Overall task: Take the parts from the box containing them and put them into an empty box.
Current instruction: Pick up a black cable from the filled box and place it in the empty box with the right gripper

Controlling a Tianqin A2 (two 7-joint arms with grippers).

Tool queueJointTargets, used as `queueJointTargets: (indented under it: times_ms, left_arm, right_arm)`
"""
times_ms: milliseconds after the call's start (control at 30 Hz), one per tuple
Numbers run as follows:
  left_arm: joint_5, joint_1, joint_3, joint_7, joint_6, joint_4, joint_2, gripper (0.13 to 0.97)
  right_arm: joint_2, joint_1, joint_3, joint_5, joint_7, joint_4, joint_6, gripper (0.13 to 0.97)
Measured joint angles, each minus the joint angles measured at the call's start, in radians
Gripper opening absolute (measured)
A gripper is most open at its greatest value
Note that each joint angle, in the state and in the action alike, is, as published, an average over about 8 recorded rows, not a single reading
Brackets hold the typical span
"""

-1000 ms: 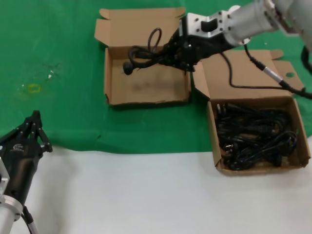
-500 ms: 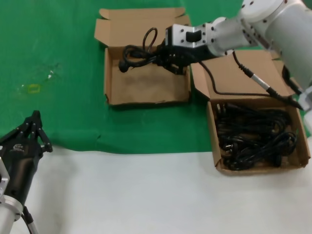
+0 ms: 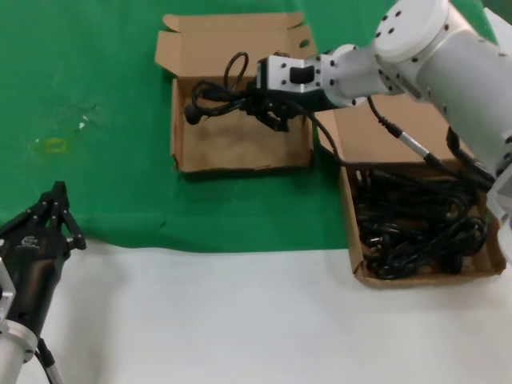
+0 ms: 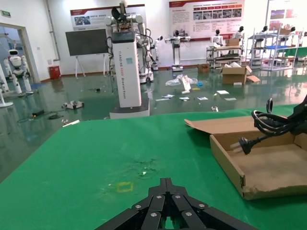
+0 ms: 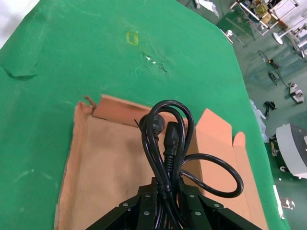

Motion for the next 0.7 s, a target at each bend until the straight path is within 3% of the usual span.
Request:
queueJointTargets:
  times_ms: [233, 700]
  left_arm:
    - [0.000, 0.000, 0.000, 0.000, 0.000, 0.000, 0.000, 0.144]
    - [0.000, 0.000, 0.000, 0.000, 0.000, 0.000, 0.000, 0.144]
  right_arm:
    - [0.000, -0.018, -0.065, 0.058, 0.004, 0.025, 0.031, 0.218]
    - [0.000, -0.033, -0.078, 0.085, -0.026, 0.034, 0.080, 0.224]
